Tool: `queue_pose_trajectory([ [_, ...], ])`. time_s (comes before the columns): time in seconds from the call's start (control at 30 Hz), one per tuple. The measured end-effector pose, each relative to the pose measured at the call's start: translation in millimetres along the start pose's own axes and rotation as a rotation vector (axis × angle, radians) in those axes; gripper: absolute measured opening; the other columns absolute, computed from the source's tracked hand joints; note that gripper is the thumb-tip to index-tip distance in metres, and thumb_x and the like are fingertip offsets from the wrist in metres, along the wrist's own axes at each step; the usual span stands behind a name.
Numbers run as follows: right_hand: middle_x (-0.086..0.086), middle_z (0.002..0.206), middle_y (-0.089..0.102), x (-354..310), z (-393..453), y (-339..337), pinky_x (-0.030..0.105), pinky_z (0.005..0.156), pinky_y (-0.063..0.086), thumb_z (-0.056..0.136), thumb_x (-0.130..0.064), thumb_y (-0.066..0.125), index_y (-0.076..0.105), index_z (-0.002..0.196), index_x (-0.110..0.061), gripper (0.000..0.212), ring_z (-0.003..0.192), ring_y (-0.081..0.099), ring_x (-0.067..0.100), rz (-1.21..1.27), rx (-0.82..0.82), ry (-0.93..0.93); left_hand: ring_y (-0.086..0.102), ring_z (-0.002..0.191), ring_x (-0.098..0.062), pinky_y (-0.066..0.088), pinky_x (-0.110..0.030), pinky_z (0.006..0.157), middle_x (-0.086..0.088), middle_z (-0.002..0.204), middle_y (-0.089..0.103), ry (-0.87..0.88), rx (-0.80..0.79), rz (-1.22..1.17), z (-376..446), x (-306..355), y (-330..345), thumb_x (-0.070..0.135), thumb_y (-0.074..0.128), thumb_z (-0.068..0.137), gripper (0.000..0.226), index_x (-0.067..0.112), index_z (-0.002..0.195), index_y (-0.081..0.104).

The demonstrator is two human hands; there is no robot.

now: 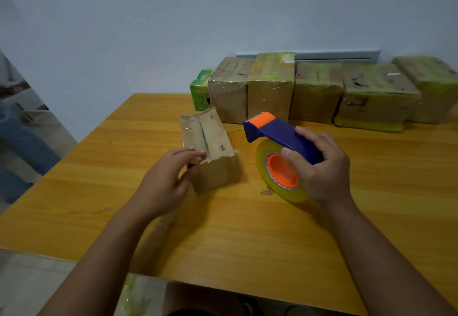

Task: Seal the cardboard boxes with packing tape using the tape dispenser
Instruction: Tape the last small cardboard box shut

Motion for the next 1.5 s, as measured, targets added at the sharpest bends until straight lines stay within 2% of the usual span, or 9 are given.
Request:
queue_pose_trajectory([
  [0.1, -0.004, 0.113, 0.057, 2, 1, -3, 0.021, 0.073, 0.052, 0.069, -0.057, 0.065, 0.063, 0.125, -0.022, 0.066, 0.1, 0.059, 0.012, 0.029, 0.023, 0.029, 0.033, 0.13, 0.004, 0.033, -0.024, 0.102, 0.018, 0.122, 0.057, -0.101, -0.072, -0.064, -3, -17, -19, -0.007, 0.049, 0.089, 0.037, 0.017, 0.114, 0.063],
  [0.23, -0.002, 0.114, 0.058, 0, 0, -1, 0.026, 0.075, 0.053, 0.069, -0.058, 0.065, 0.063, 0.126, -0.022, 0.067, 0.101, 0.058, 0.014, 0.026, 0.016, 0.029, 0.049, 0.115, -0.017, 0.038, -0.032, 0.086, 0.01, 0.112, 0.059, -0.207, 0.103, 0.092, 7, -2, -23, 0.039, 0.042, 0.092, 0.036, 0.021, 0.114, 0.064],
  [0.33, -0.002, 0.114, 0.058, 0, -1, -2, 0.021, 0.073, 0.051, 0.07, -0.056, 0.067, 0.063, 0.125, -0.021, 0.065, 0.1, 0.058, 0.013, 0.027, 0.018, 0.03, 0.046, 0.119, -0.019, 0.039, -0.038, 0.094, 0.005, 0.128, 0.056, -0.172, -0.023, 0.35, 23, 21, 14, 0.059, 0.04, 0.095, 0.049, 0.028, 0.129, 0.056],
  [0.53, -0.003, 0.112, 0.059, 7, 2, -10, 0.025, 0.073, 0.053, 0.072, -0.042, 0.072, 0.064, 0.122, -0.022, 0.055, 0.099, 0.059, 0.01, 0.098, 0.076, 0.114, 0.044, 0.129, -0.02, 0.029, -0.037, 0.107, 0.002, 0.135, 0.056, -0.214, -0.123, 0.539, 29, -2, -10, 0.018, 0.05, 0.093, 0.036, 0.026, 0.127, 0.058],
  [0.63, -0.003, 0.112, 0.059, 8, 2, -10, 0.025, 0.073, 0.053, 0.071, -0.042, 0.072, 0.064, 0.122, -0.022, 0.055, 0.099, 0.059, 0.009, 0.114, 0.085, 0.129, 0.046, 0.125, -0.027, 0.036, -0.04, 0.102, -0.004, 0.137, 0.056, -0.278, -0.011, 0.497, 30, -16, -28, 0.014, 0.053, 0.092, 0.033, 0.018, 0.124, 0.062],
  [0.8, -0.003, 0.112, 0.058, 6, 0, -8, 0.024, 0.073, 0.052, 0.072, -0.042, 0.072, 0.063, 0.124, -0.022, 0.057, 0.1, 0.058, 0.009, 0.098, 0.066, 0.11, 0.034, 0.134, -0.025, 0.032, -0.041, 0.107, -0.001, 0.147, 0.042, -0.18, -0.07, 0.439, 50, 30, 30, 0.06, 0.034, 0.097, 0.056, 0.031, 0.145, 0.038],
  [1.0, -0.004, 0.112, 0.058, 10, 2, -12, 0.021, 0.072, 0.052, 0.071, -0.043, 0.072, 0.064, 0.123, -0.021, 0.057, 0.1, 0.058, 0.008, 0.124, 0.083, 0.142, 0.045, 0.119, -0.027, 0.038, -0.041, 0.097, -0.002, 0.128, 0.053, -0.293, -0.047, 0.482, 59, 30, 53, 0.084, 0.027, 0.079, 0.07, 0.03, 0.118, 0.051],
  [1.23, -0.006, 0.111, 0.059, 7, 2, -9, 0.017, 0.07, 0.052, 0.07, -0.039, 0.074, 0.065, 0.122, -0.021, 0.056, 0.1, 0.06, 0.008, 0.199, 0.034, 0.152, 0.058, 0.093, -0.016, 0.034, -0.035, 0.101, 0.006, 0.094, 0.063, -0.082, 0.081, 0.364, 36, 38, 28, 0.042, 0.047, 0.096, 0.019, 0.025, 0.089, 0.052],
  [1.5, 0.001, 0.111, 0.067, -19, 6, -11, 0.022, 0.076, 0.052, 0.066, -0.037, 0.071, 0.073, 0.109, -0.03, 0.043, 0.099, 0.064, 0.017, 0.468, -0.266, 0.042, 0.038, 0.135, -0.003, 0.043, -0.035, 0.104, 0.019, 0.131, 0.057, 0.043, -0.103, 0.044, 16, 4, 12, 0.01, 0.053, 0.097, 0.023, 0.021, 0.113, 0.065],
])
Point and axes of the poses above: each hand's wrist, its own z-axis towards the middle knuckle, its own y-axis out of the palm, x = y × z, the point moved 8 cm from there along z, towards the middle knuckle
